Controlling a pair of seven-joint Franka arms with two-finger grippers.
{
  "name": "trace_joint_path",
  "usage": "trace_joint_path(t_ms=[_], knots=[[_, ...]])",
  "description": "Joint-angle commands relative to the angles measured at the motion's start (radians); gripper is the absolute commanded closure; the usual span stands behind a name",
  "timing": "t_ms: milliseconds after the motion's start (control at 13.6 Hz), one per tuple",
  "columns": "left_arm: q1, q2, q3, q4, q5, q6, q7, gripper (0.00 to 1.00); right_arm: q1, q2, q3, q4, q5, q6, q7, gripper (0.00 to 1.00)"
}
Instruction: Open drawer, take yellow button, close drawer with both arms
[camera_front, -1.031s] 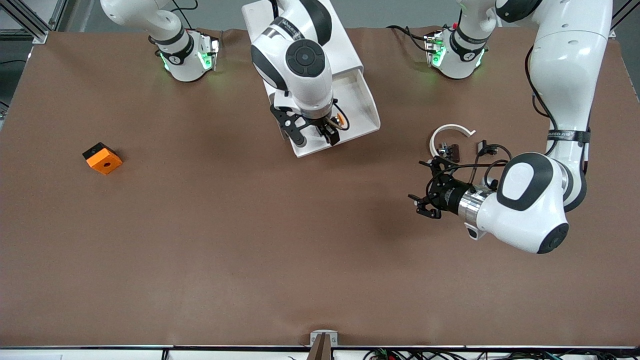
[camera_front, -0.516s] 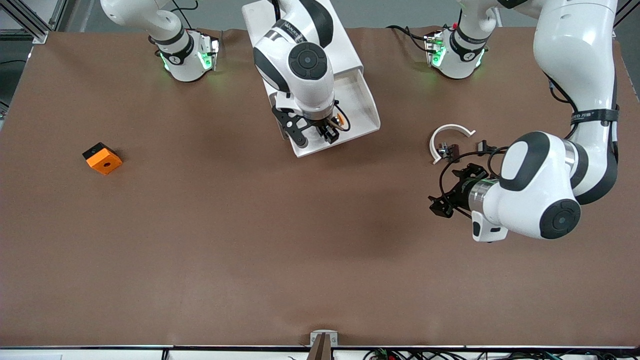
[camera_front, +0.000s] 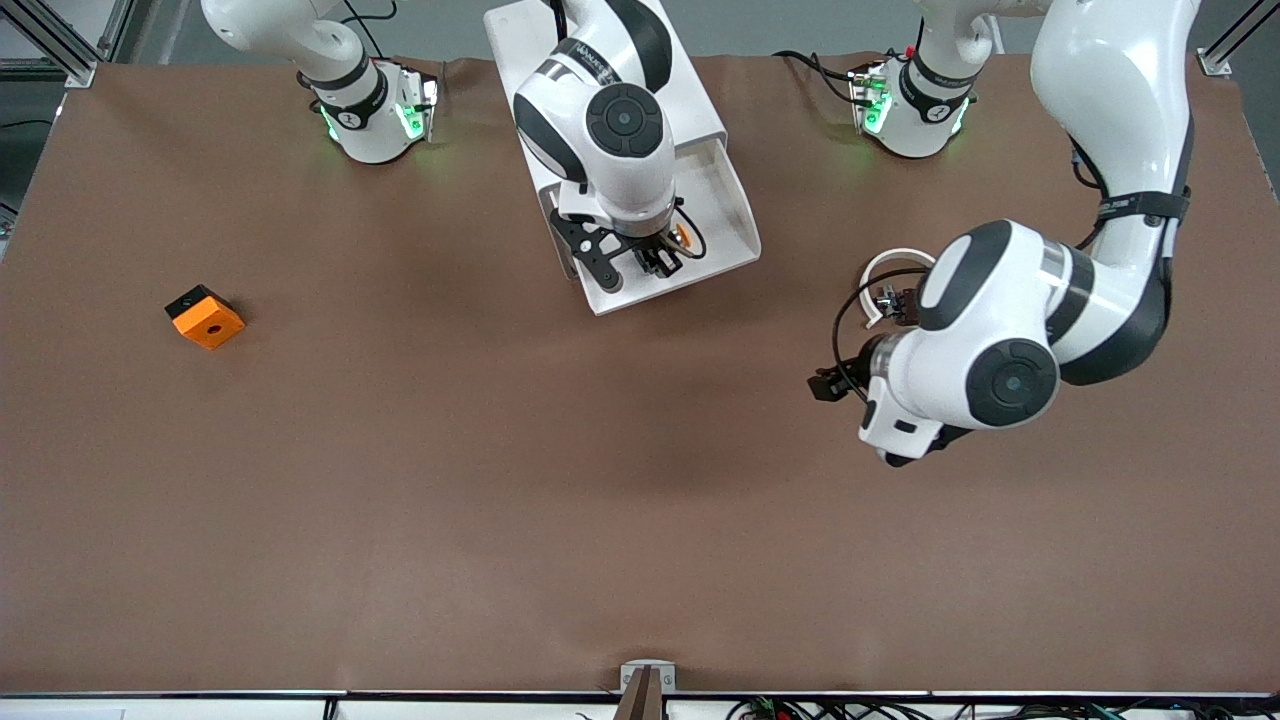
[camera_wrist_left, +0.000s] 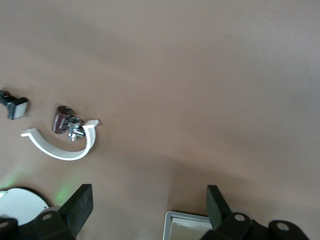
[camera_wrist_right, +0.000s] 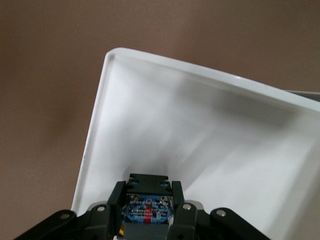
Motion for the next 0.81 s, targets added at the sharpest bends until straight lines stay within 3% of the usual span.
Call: trace_joint_path(t_ms=[0,221,516,736], knots=[[0.01,-0.117,-0.041,-0.219,0.018,0.154,0.022,0.0,0.008,0.018,-0.004,0.031,0.001,-0.006,0.006,0.8],[0.01,-0.171,-0.087,-0.369,0.015,0.276,0.013,0.0,-0.002,0.007,-0.004,0.08,0.007,-0.034,0.008,0.8],[0.011,-0.172,-0.147,-0.416,0.013,0.307,-0.032,0.0,-0.053,-0.032,-0.004,0.169,0.012,-0.24,-0.035,0.82],[0.011,-0.171,-0.196,-0.458,0.004,0.377,-0.098,0.0,-0.122,-0.118,-0.007,0.173,0.011,-0.372,-0.243,0.83]])
